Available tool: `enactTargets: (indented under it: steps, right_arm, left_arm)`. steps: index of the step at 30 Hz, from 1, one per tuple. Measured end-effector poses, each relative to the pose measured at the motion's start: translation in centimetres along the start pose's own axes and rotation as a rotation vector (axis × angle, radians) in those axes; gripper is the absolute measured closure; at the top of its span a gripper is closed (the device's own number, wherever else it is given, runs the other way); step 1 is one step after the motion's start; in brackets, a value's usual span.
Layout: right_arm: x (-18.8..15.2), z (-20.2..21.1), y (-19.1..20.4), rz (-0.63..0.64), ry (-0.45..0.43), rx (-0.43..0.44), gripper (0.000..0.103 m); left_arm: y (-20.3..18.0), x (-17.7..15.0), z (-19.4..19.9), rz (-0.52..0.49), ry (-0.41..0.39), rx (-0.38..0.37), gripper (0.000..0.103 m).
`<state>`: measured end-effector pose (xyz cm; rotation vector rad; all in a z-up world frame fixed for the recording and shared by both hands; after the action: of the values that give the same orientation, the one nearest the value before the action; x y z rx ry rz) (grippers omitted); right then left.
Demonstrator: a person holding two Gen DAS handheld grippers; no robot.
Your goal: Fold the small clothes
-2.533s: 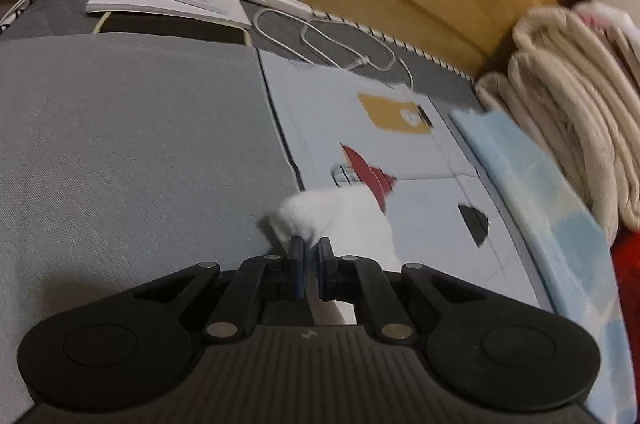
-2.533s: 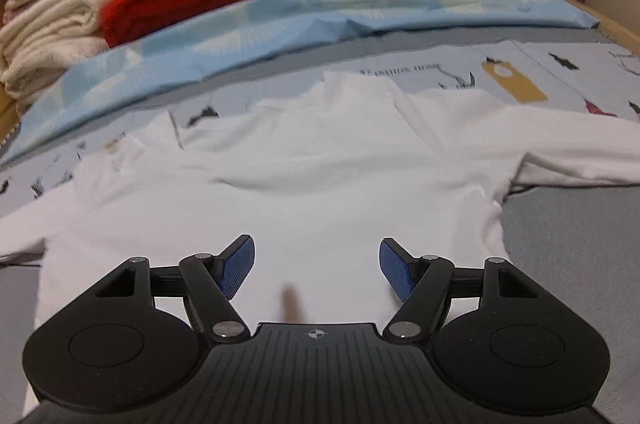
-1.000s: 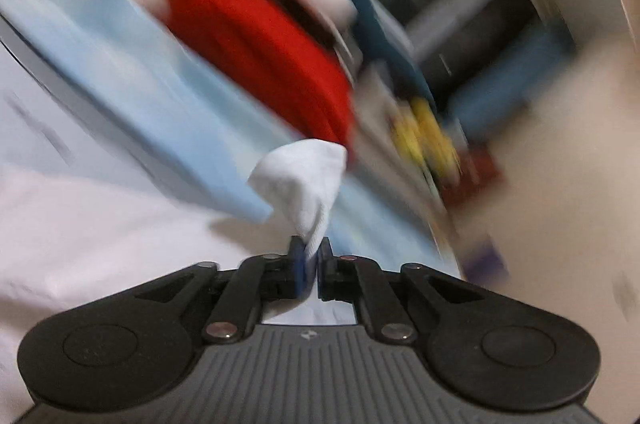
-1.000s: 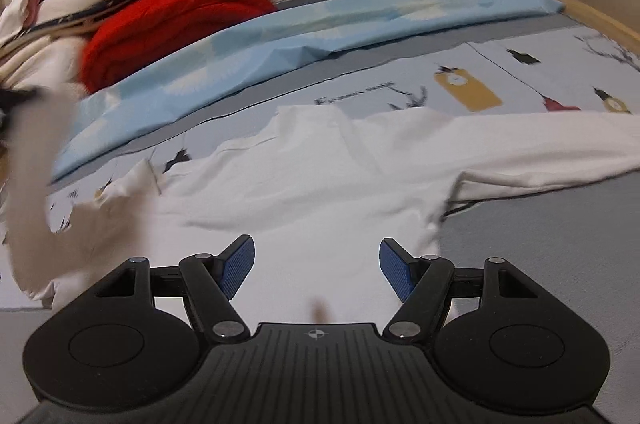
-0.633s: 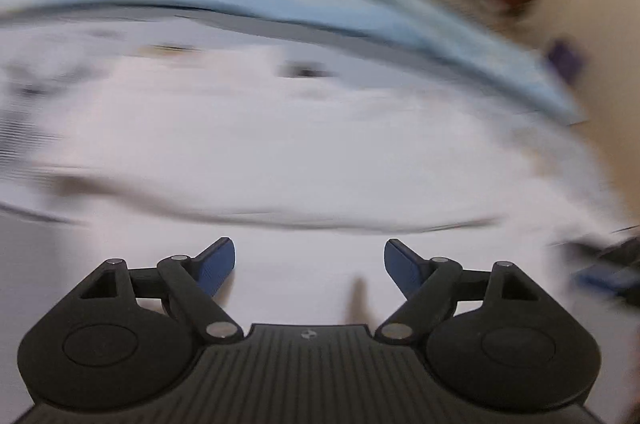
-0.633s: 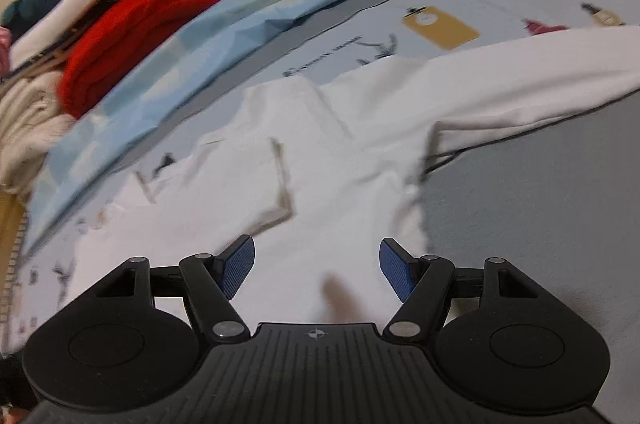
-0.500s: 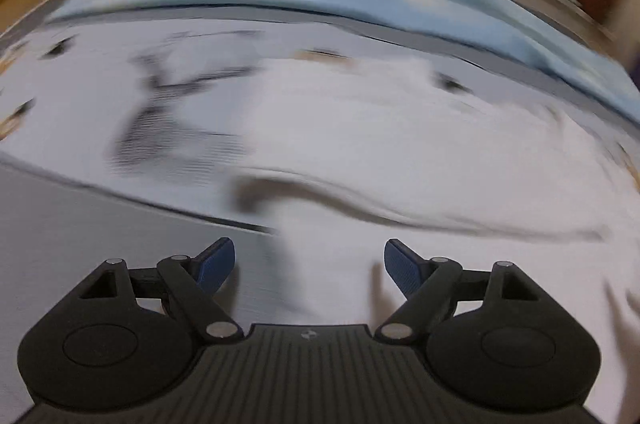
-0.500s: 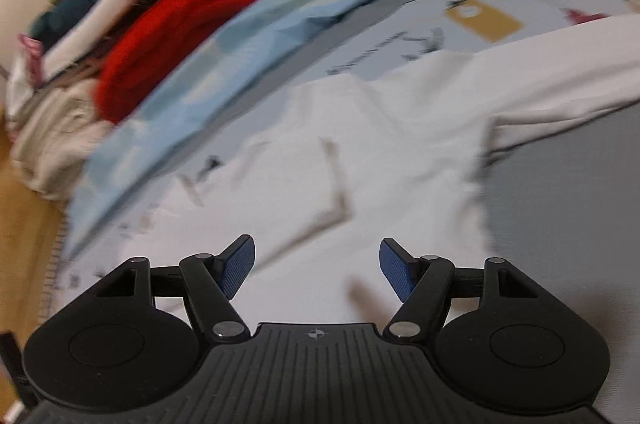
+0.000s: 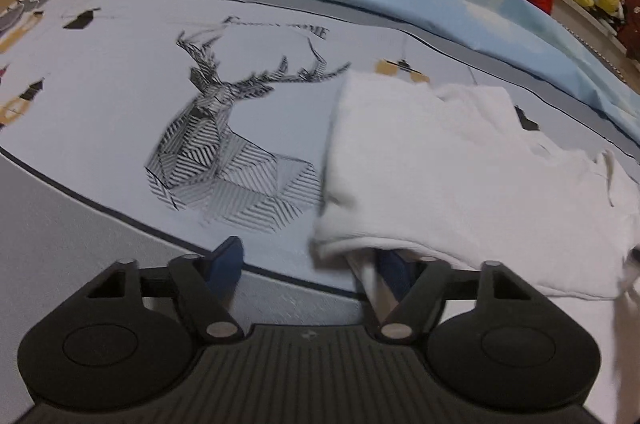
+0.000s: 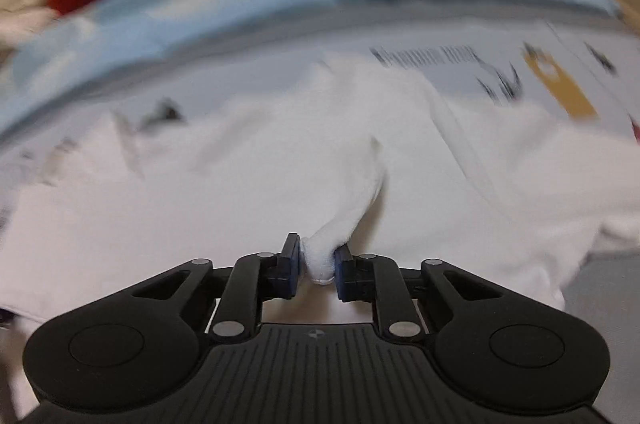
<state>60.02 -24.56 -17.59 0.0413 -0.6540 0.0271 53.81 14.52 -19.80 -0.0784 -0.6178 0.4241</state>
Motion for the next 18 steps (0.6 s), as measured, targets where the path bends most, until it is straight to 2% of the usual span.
enactTargets:
  steps: [3, 5, 7, 9, 12, 13, 15, 17, 18]
  right_arm:
    - [3.1, 4.3, 1.3, 0.055, -0.143, 0.063, 0.089]
    - [4.1, 6.3, 0.0, 0.028, -0.198, 0.107, 0.089]
    - [4.0, 6.7, -2.9, -0.001, -0.222, 0.11, 0.089]
    - [2.4, 4.7, -5.9, -0.047, -0.171, 0.047, 0.089]
    - [-1.4, -0.6, -9.2, -0.093, -0.028, -0.042, 0.089]
    - [-2.4, -1.8, -9.6, -0.12, 0.0, -0.028, 0.087]
    - [-3.5, -2.1, -10.1, -0.146, -0.044, 0.014, 0.085]
    - [-3.6, -1.8, -10.0, -0.115, -0.055, 0.026, 0.082]
    - [-3.6, -1.6, -10.1, -0.108, -0.049, 0.041, 0.078]
  left_arm:
    - [0.0, -0.1, 0.2, -0.034, -0.002, 0.014, 0.028]
    - [-0.1, -0.5, 0.5, -0.076, -0.008, 0.03, 0.028]
    - [0.0, -0.9, 0.6, -0.108, -0.012, 0.04, 0.027]
    - [0.0, -1.1, 0.6, -0.13, -0.019, 0.045, 0.025]
    - [0.1, -1.2, 0.4, -0.145, -0.023, 0.062, 0.019]
    - [0.1, -1.2, 0.4, -0.14, -0.025, 0.065, 0.019]
    - [0.3, -1.2, 0.3, -0.133, -0.024, 0.061, 0.017]
    - [0.6, -1.0, 0.3, -0.126, -0.019, 0.056, 0.016]
    - [0.7, -0.9, 0.4, -0.116, -0.011, 0.051, 0.016]
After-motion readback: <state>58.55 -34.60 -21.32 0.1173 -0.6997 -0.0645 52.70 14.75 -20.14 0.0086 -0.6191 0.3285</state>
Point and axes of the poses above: each gripper's, at about its wrist camera, not at the fingertips, and z roughly against the way its jaws point, y to its left, x to its top, the point moved 6 cm from there along -z, roughly the way its jaws point, and after that the axes turned 12 degrees about z, right-handed, at the moved point
